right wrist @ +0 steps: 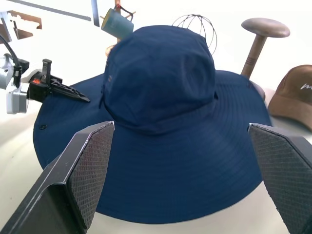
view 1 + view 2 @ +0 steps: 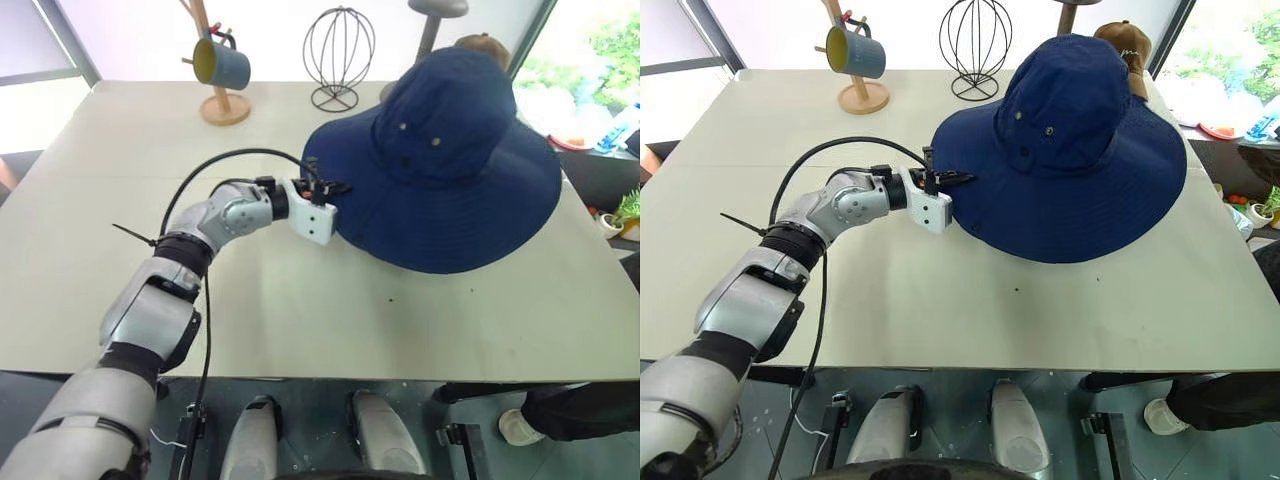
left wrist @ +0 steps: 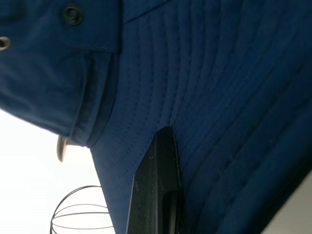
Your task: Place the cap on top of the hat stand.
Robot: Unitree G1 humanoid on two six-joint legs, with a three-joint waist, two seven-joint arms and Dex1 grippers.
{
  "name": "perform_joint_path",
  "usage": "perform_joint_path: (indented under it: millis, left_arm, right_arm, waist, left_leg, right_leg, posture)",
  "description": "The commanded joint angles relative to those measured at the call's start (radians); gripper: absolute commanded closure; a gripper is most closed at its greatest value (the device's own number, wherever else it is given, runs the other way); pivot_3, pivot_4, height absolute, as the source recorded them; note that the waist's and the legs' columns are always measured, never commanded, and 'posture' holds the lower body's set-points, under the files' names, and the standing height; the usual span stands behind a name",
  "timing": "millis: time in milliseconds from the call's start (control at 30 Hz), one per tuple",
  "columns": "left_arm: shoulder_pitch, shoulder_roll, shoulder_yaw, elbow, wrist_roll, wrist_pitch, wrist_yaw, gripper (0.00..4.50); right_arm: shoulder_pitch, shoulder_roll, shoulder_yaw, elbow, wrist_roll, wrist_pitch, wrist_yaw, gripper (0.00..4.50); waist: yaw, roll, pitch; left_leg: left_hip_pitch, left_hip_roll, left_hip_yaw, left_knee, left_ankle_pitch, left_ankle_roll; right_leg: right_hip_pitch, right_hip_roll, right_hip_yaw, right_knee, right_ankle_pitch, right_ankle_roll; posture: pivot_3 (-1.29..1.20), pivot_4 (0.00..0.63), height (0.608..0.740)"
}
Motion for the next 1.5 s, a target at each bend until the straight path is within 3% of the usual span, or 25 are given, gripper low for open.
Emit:
perform_joint_path:
  millis: [33, 300, 400, 633, 767, 900, 1033, 1200, 1333, 1500]
  left_arm:
    - [-0.057, 0.027, 0.008, 0.009, -0.058, -0.037, -0.081, 4.45]
    - [-0.066, 0.094, 0.005, -0.023, -0.198, -0.1, -0.315, 4.45]
    - [-0.052, 0.102, 0.007, -0.04, -0.231, -0.103, -0.363, 3.64]
    - [-0.057, 0.113, 0.037, -0.06, -0.231, -0.083, -0.344, 0.33]
    - [-0.042, 0.142, 0.055, -0.087, -0.27, -0.077, -0.37, 0.33]
    - [0.01, 0.217, 0.086, -0.168, -0.421, -0.022, -0.504, 0.33]
    - [0.18, 0.384, 0.134, -0.469, -0.753, 0.244, -0.79, 0.33]
    - [0.354, 0.611, 0.279, -0.778, -1.069, 0.951, -0.898, 0.33]
    - [0.278, 0.669, 0.419, -0.736, -1.243, 1.442, -0.827, 0.33]
    - [0.205, 0.711, 0.527, -0.631, -1.252, 1.627, -0.827, 0.16]
  right_arm:
    - [0.006, 0.002, -0.026, -0.029, -0.001, -0.018, 0.004, 0.0]
    - [0.022, 0.032, -0.017, -0.05, 0.0, -0.025, -0.008, 0.0]
    - [0.015, 0.04, -0.008, -0.05, 0.001, -0.028, -0.015, 0.0]
    - [0.002, 0.045, 0.016, -0.04, 0.002, -0.037, -0.021, 0.0]
    - [-0.01, 0.036, 0.038, -0.023, -0.002, -0.048, -0.011, 0.0]
    - [-0.017, 0.018, 0.074, 0.007, -0.019, -0.079, 0.012, 0.0]
    - [-0.016, -0.002, 0.128, 0.058, -0.059, -0.132, 0.049, 0.0]
    - [-0.024, -0.031, 0.199, 0.145, -0.113, -0.204, 0.108, 0.0]
    - [-0.04, -0.063, 0.254, 0.23, -0.154, -0.262, 0.165, 0.0]
    - [-0.119, -0.107, 0.343, 0.351, -0.174, -0.285, 0.211, 0.0]
  waist:
    - [0.0, 0.0, 0.0]
    - [-0.001, 0.001, -0.001]
    - [0.0, 0.001, -0.001]
    - [0.0, 0.001, -0.001]
    - [-0.001, 0.001, -0.001]
    - [-0.003, 0.001, -0.001]
    - [-0.013, 0.002, -0.001]
    - [-0.023, 0.002, -0.001]
    - [-0.021, 0.002, -0.001]
    - [-0.032, 0.003, -0.001]
  left_leg:
    - [0.0, 0.0, 0.0, 0.0, 0.0, 0.0]
    - [0.0, 0.0, 0.0, 0.0, 0.0, 0.0]
    - [0.0, 0.0, 0.0, 0.0, 0.0, 0.0]
    - [0.0, 0.0, 0.0, 0.0, 0.0, 0.0]
    - [0.0, 0.0, 0.0, 0.0, 0.0, 0.0]
    - [0.0, 0.0, 0.0, 0.0, 0.0, 0.0]
    - [0.001, 0.001, 0.0, -0.001, 0.0, 0.0]
    - [0.001, 0.001, 0.0, -0.001, 0.0, 0.0]
    - [0.001, 0.001, 0.0, 0.003, 0.0, 0.0]
    - [0.001, 0.001, 0.0, 0.005, -0.002, 0.003]
  right_leg:
    - [0.0, 0.0, 0.0, 0.0, 0.0, 0.0]
    - [0.0, 0.0, 0.0, 0.0, 0.0, 0.0]
    - [0.0, 0.0, 0.0, 0.0, 0.0, 0.0]
    - [0.0, 0.0, 0.0, 0.0, 0.0, 0.0]
    - [0.0, 0.0, 0.0, 0.0, 0.0, 0.0]
    - [0.0, 0.0, 0.0, 0.001, 0.0, 0.0]
    - [0.0, 0.0, 0.0, 0.001, 0.0, 0.0]
    - [0.0, 0.0, 0.0, 0.003, 0.0, -0.001]
    - [0.0, 0.0, 0.0, 0.005, -0.004, -0.001]
    - [0.001, 0.0, -0.001, 0.005, -0.005, 0.0]
  posture:
    - [0.0, 0.15, 0.74]
    - [0.0, 0.15, 0.74]
    - [0.0, 0.15, 0.74]
    - [0.0, 0.15, 0.74]
    - [0.0, 0.15, 0.74]
    - [0.0, 0.15, 0.74]
    - [0.0, 0.15, 0.74]
    - [0.0, 0.15, 0.74]
    - [0.0, 0.15, 0.74]
    - [0.0, 0.15, 0.74]
